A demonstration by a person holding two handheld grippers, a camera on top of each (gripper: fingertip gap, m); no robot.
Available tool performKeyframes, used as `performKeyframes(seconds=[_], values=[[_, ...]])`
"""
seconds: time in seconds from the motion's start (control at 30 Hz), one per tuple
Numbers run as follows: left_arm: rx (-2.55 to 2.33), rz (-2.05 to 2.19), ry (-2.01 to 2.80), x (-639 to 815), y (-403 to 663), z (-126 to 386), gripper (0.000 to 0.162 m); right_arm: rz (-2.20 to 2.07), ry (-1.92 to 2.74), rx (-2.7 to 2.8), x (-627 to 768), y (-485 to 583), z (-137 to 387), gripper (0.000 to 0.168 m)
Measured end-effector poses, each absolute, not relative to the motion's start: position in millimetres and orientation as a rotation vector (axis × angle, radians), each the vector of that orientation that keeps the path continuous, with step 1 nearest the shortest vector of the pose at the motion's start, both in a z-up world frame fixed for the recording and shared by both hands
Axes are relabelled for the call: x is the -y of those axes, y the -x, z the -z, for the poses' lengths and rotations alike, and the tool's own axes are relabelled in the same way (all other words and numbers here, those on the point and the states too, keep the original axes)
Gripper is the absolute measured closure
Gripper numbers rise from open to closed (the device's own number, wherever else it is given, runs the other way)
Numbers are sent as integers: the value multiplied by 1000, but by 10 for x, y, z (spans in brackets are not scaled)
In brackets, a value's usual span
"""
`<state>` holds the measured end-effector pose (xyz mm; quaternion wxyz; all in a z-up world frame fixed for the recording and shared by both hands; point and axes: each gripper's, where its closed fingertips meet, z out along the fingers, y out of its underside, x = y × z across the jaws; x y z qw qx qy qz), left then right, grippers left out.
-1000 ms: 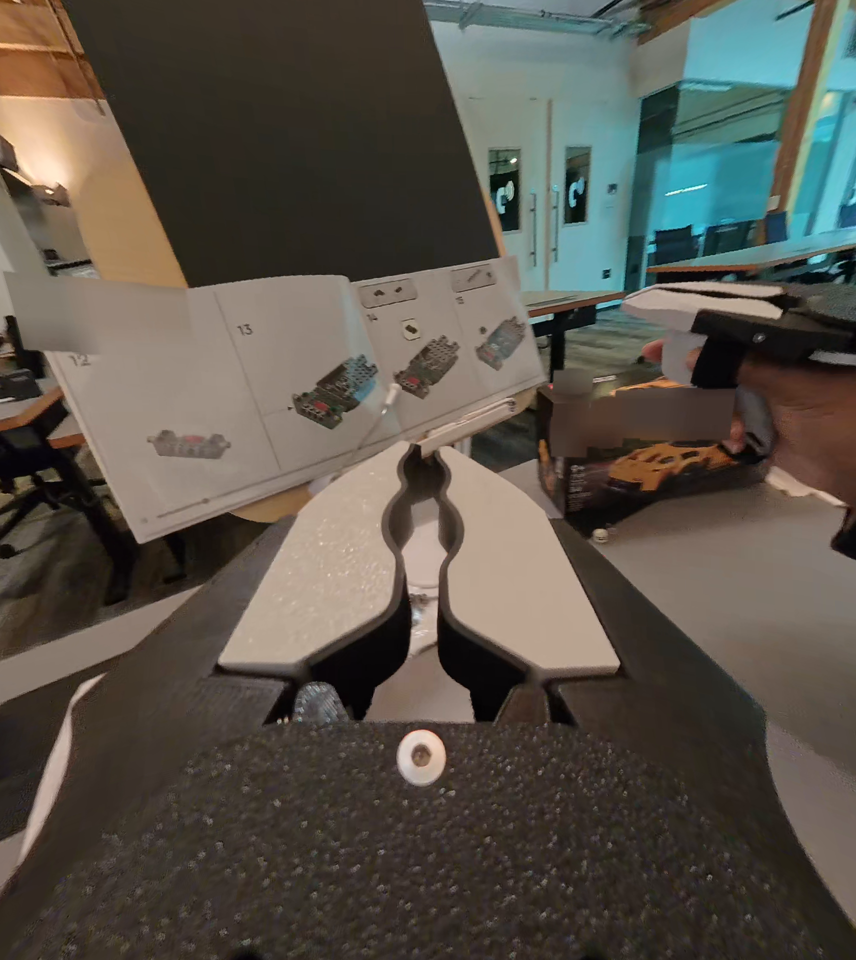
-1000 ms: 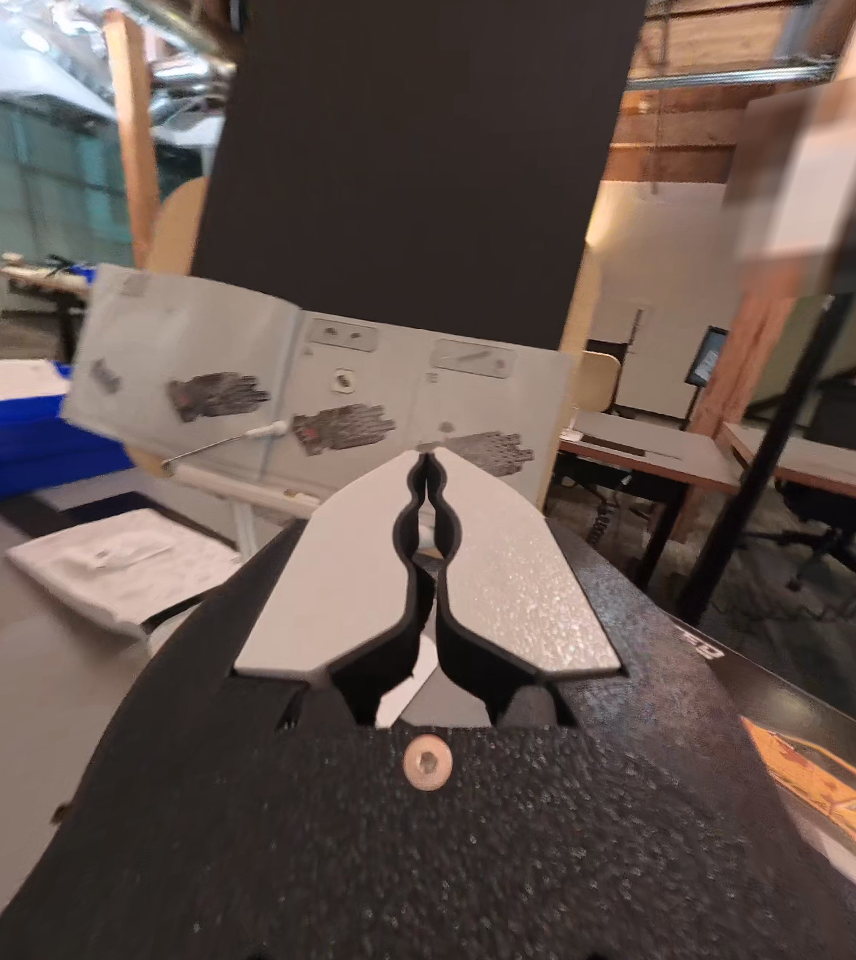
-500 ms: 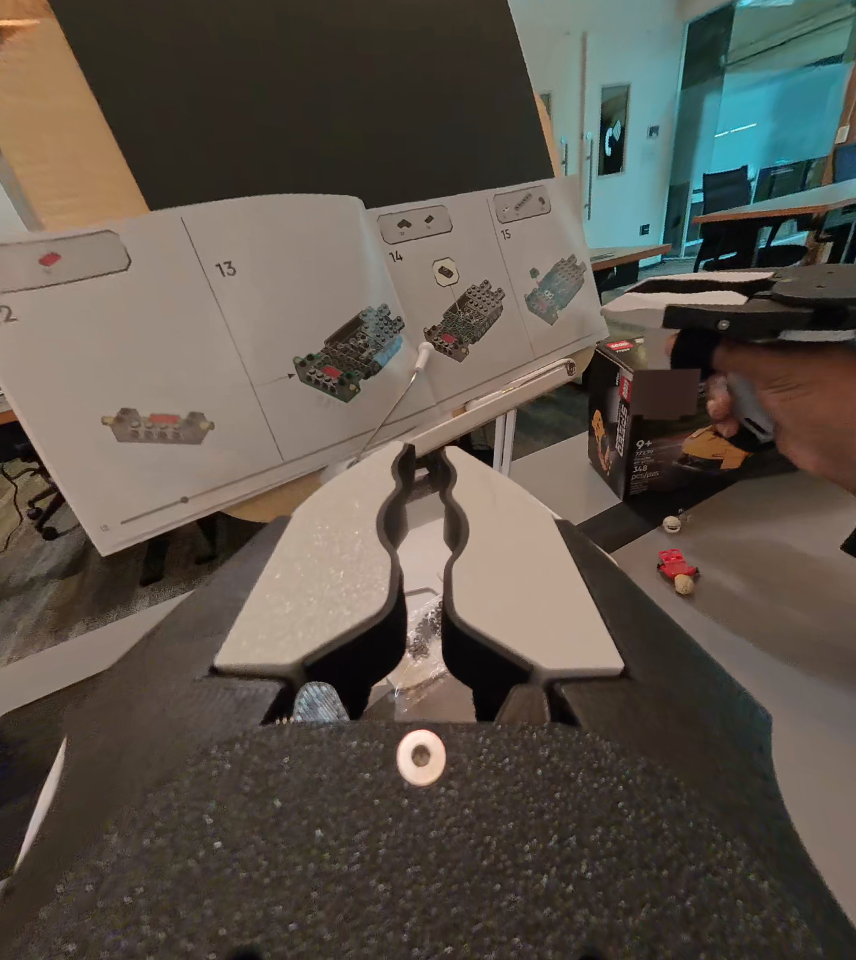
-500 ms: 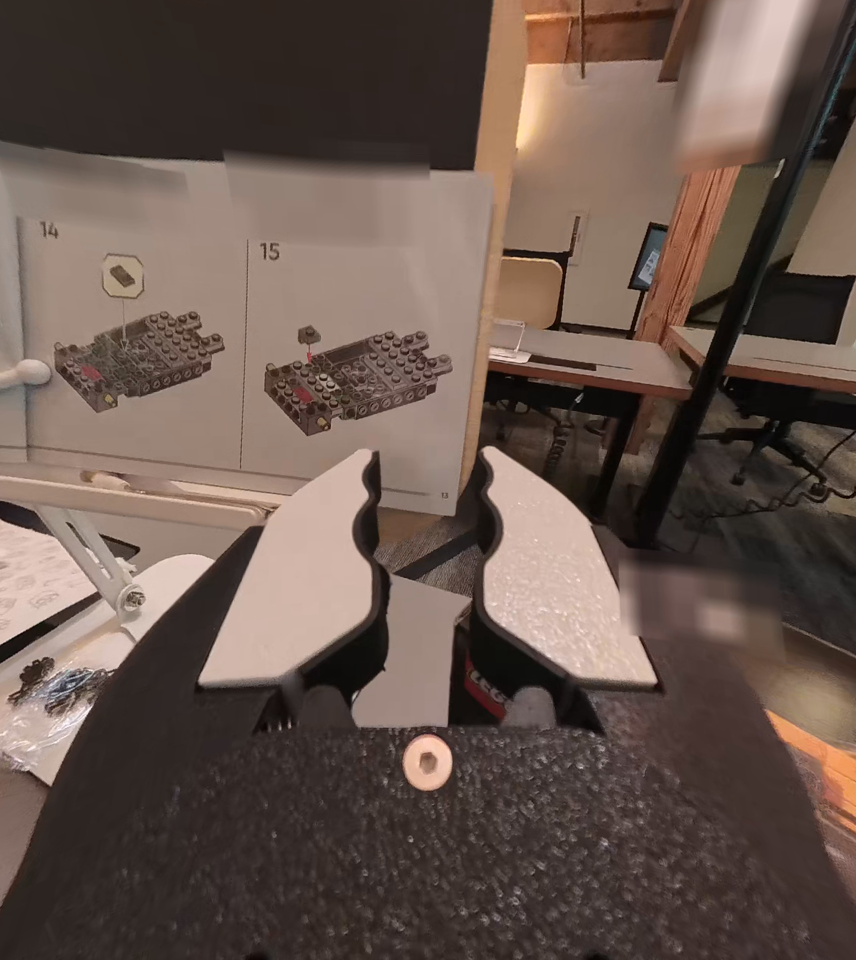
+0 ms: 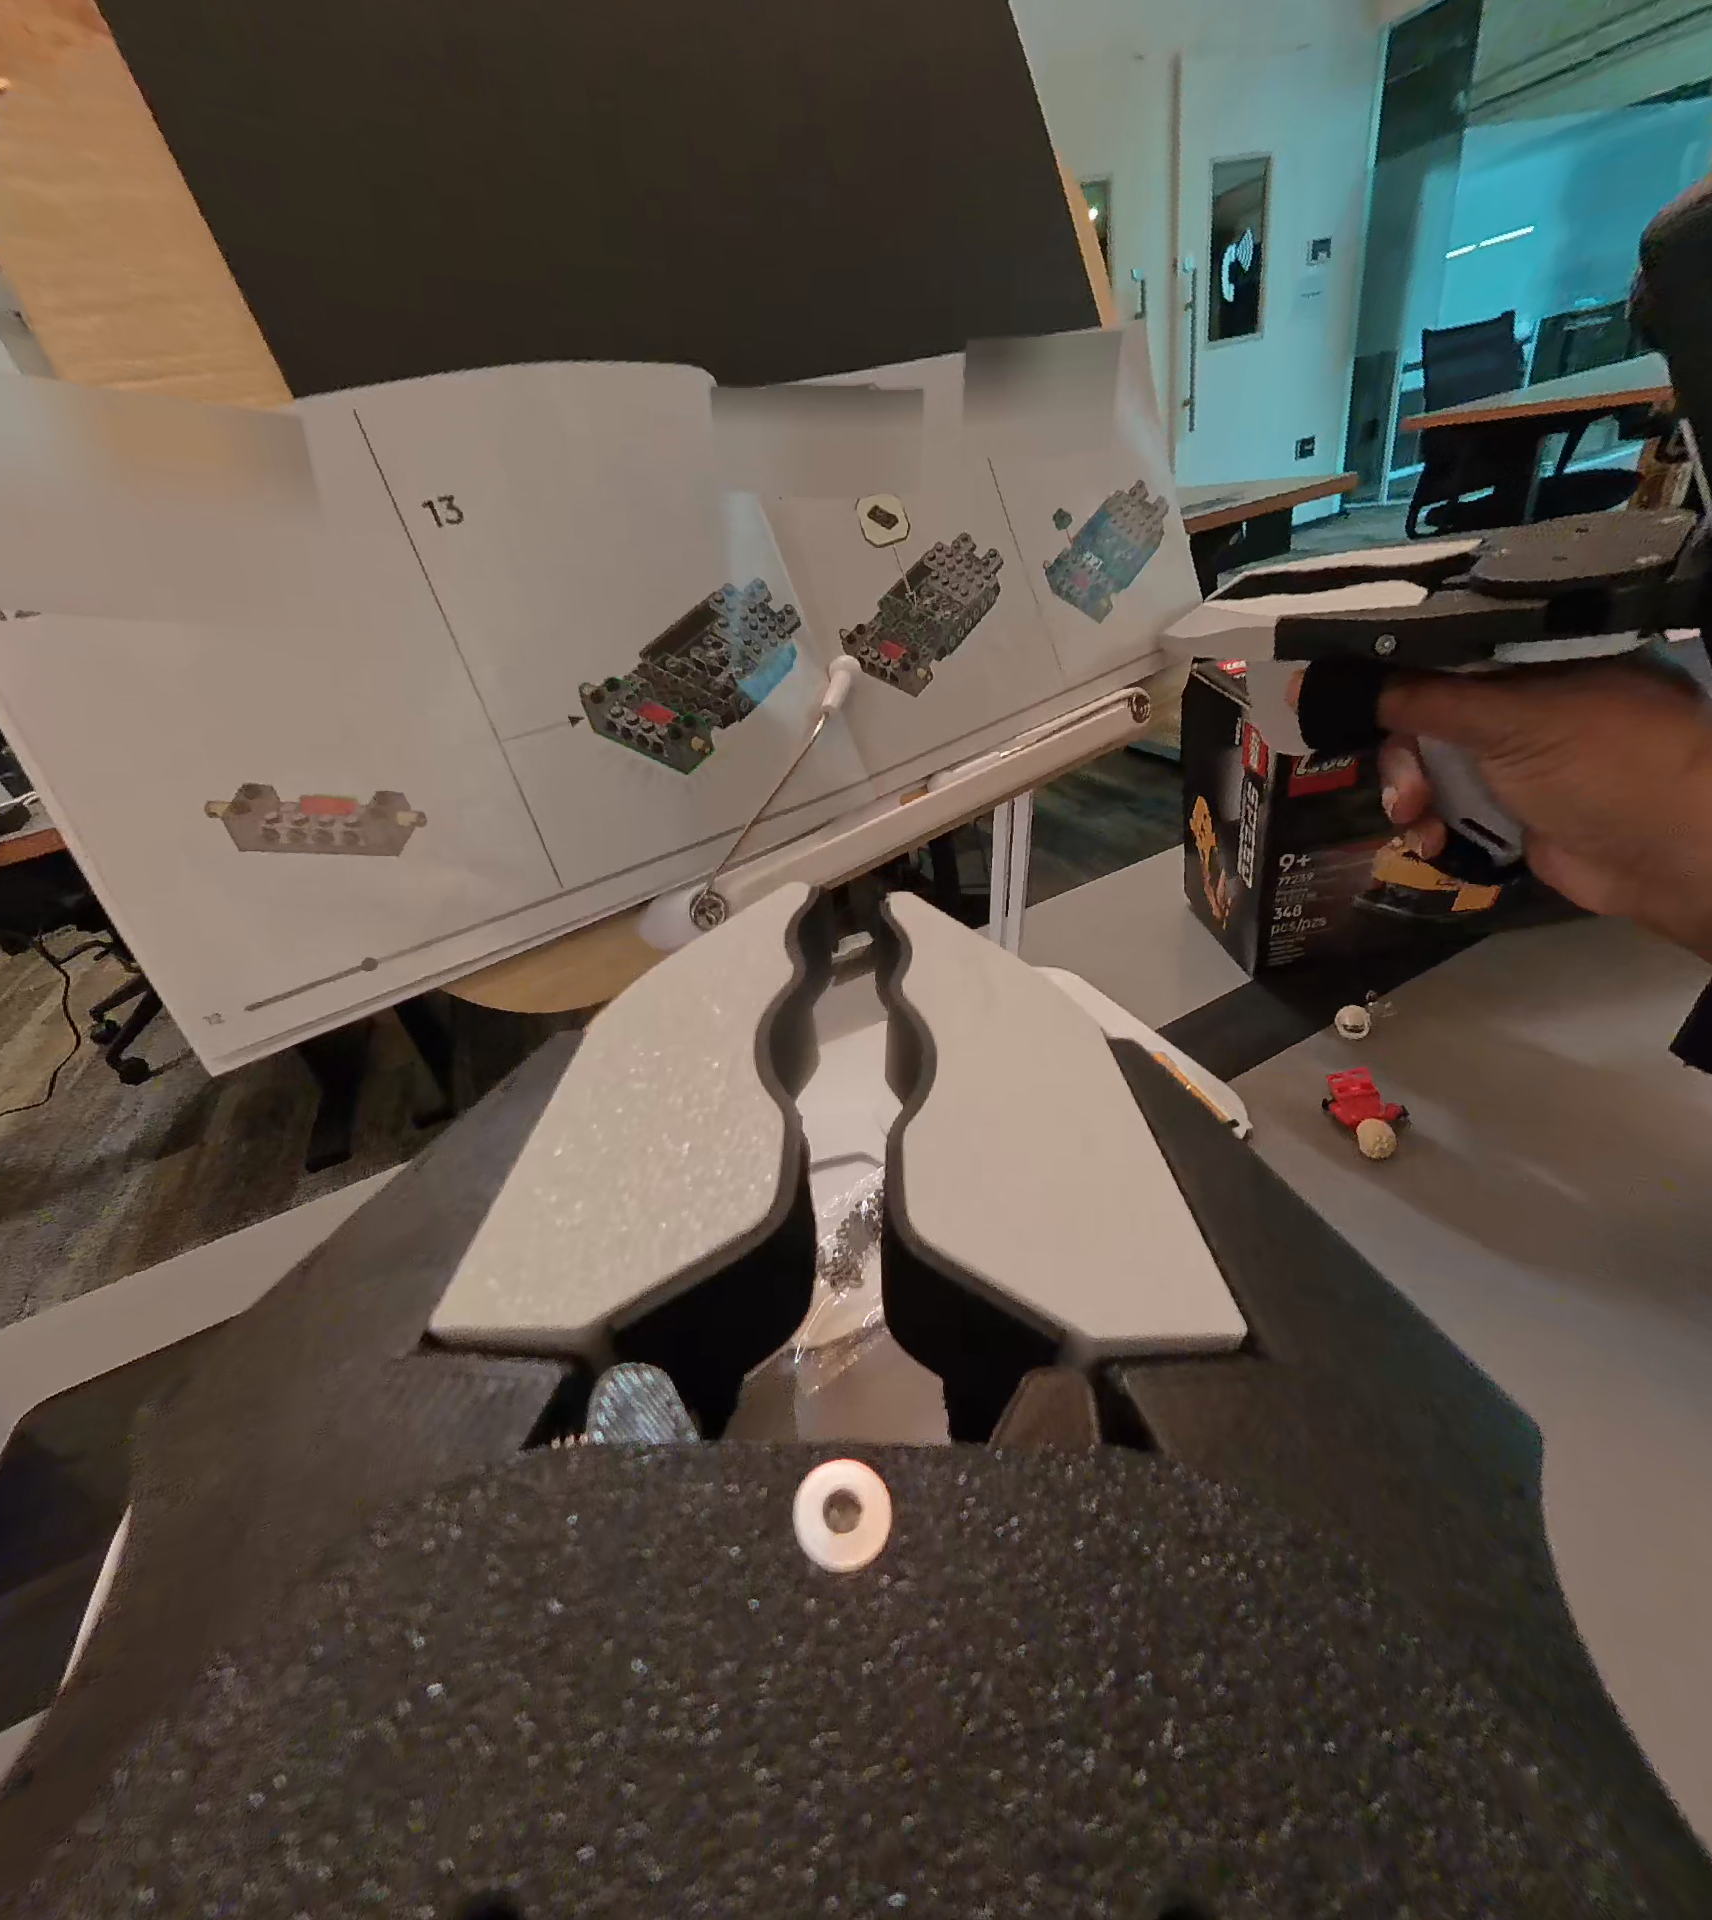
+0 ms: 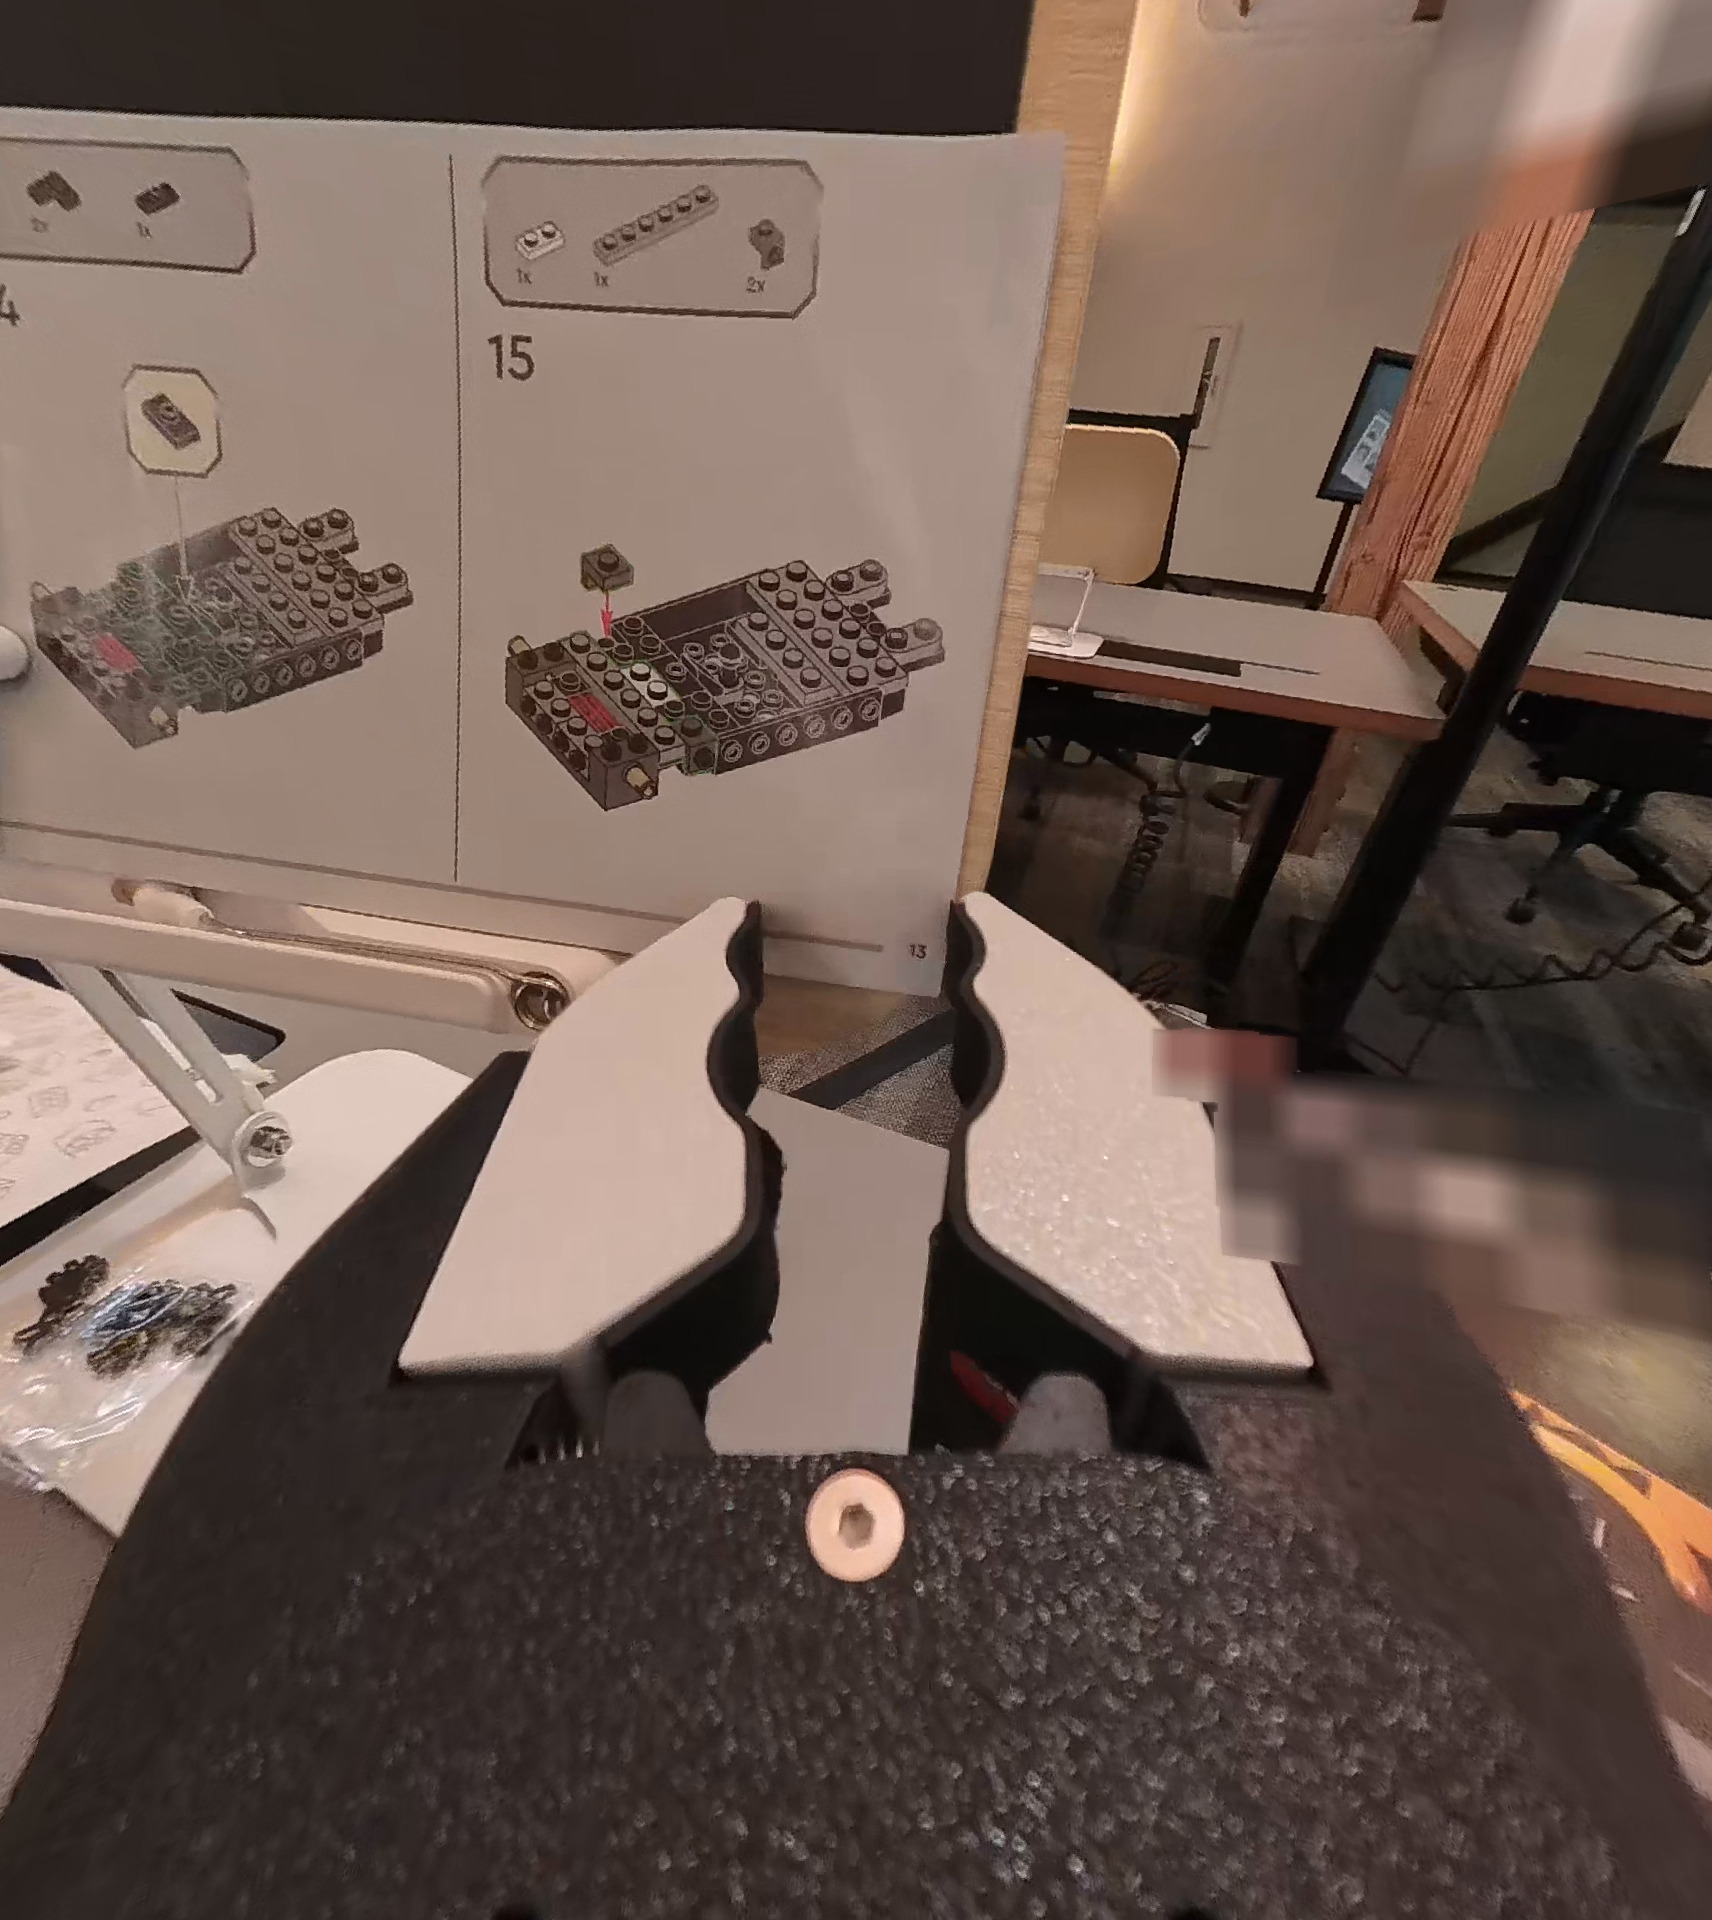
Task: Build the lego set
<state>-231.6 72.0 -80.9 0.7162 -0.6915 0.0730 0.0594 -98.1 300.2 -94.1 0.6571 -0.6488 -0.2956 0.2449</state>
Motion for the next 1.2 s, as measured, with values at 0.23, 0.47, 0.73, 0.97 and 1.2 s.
performKeyframes(seconds=[0.23,0.47,0.73,0.97,1.2], values=[[-183,-144,1556,-734,2291,911,155,-438,1357,619,-2967,870,839,154],[-210,-142,1569,-746,2231,969,155,-462,1234,665,-2830,936,748,164],[-235,-136,1583,-756,2180,1030,156,-379,1135,692,-2746,939,684,167],[-246,-128,1589,-755,2155,1050,156,-275,1032,773,-2605,1027,643,167],[-249,-124,1582,-741,2155,1021,156,-173,900,784,-2400,1044,431,168]])
